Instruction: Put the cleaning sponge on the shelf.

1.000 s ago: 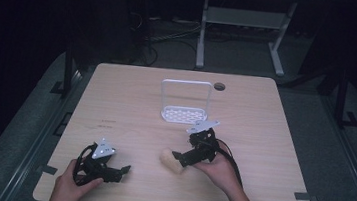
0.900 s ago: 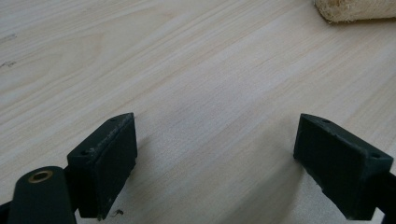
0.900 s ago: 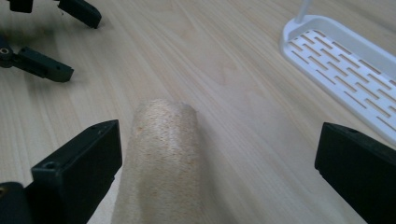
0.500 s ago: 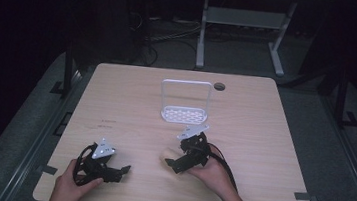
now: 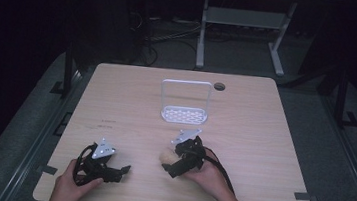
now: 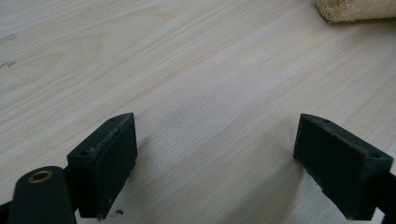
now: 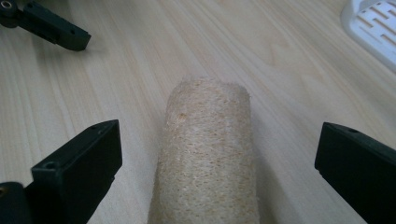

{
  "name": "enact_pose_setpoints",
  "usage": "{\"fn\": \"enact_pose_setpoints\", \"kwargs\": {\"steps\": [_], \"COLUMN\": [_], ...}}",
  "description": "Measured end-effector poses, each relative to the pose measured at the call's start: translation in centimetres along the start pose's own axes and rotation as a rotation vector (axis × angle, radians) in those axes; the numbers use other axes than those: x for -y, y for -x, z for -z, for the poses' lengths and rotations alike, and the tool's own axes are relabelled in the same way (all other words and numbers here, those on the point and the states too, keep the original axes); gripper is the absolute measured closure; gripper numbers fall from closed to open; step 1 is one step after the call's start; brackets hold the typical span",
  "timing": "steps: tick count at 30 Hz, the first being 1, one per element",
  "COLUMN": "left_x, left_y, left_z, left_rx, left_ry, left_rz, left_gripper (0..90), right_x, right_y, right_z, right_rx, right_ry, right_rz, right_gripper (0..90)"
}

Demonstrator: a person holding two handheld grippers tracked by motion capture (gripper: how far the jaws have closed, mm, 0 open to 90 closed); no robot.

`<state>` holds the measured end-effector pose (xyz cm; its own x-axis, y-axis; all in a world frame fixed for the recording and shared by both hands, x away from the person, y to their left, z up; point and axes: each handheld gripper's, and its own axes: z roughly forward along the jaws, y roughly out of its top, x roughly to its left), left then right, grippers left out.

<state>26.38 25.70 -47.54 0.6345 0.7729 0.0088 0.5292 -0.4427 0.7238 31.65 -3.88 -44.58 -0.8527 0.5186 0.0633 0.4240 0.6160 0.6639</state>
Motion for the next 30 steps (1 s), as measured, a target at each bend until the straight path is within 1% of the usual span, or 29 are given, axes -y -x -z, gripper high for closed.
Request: {"fn": "enact_pose_setpoints", "kwargs": {"steps": [3,7,12,13,14,16,22,25,29,30], "left_x": [0.0,0.0,0.0,0.0,0.0,0.0,0.0,0.0,0.0,0.0], "left_y": [0.0,0.0,0.0,0.0,0.0,0.0,0.0,0.0,0.0,0.0], "left_z": [0.0,0.0,0.0,0.0,0.0,0.0,0.0,0.0,0.0,0.0], "left_rx": [0.000,0.000,0.000,0.000,0.000,0.000,0.000,0.000,0.001,0.001], "left_ry": [0.000,0.000,0.000,0.000,0.000,0.000,0.000,0.000,0.000,0.000], "left_rz": [0.000,0.000,0.000,0.000,0.000,0.000,0.000,0.000,0.002,0.002], "left_gripper": [12.9,12.9,12.9,12.9,12.9,12.9,12.9,12.9,12.9,12.9], "right_x": [0.1,0.3,0.4,0.4,0.5,0.5,0.6,0.6,0.7,0.7], "right_y": [-0.1,-0.2,-0.4,-0.4,-0.4,-0.5,-0.4,-0.3,-0.3,-0.3], "right_z": [-0.3,-0.7,-1.0,-1.1,-1.1,-1.1,-1.1,-1.2,-1.2,-1.2], "right_rx": [-0.003,-0.002,-0.001,-0.001,-0.007,-0.010,-0.019,-0.025,-0.023,-0.023], "right_ry": [-0.013,-0.034,-0.047,-0.052,-0.050,-0.048,-0.056,-0.059,-0.063,-0.063], "right_rz": [0.002,0.018,0.029,0.030,0.037,0.033,0.033,0.031,0.030,0.029], "right_gripper": [0.5,0.5,0.5,2.0,5.6,5.9,12.7,13.6,15.7,17.6]}}
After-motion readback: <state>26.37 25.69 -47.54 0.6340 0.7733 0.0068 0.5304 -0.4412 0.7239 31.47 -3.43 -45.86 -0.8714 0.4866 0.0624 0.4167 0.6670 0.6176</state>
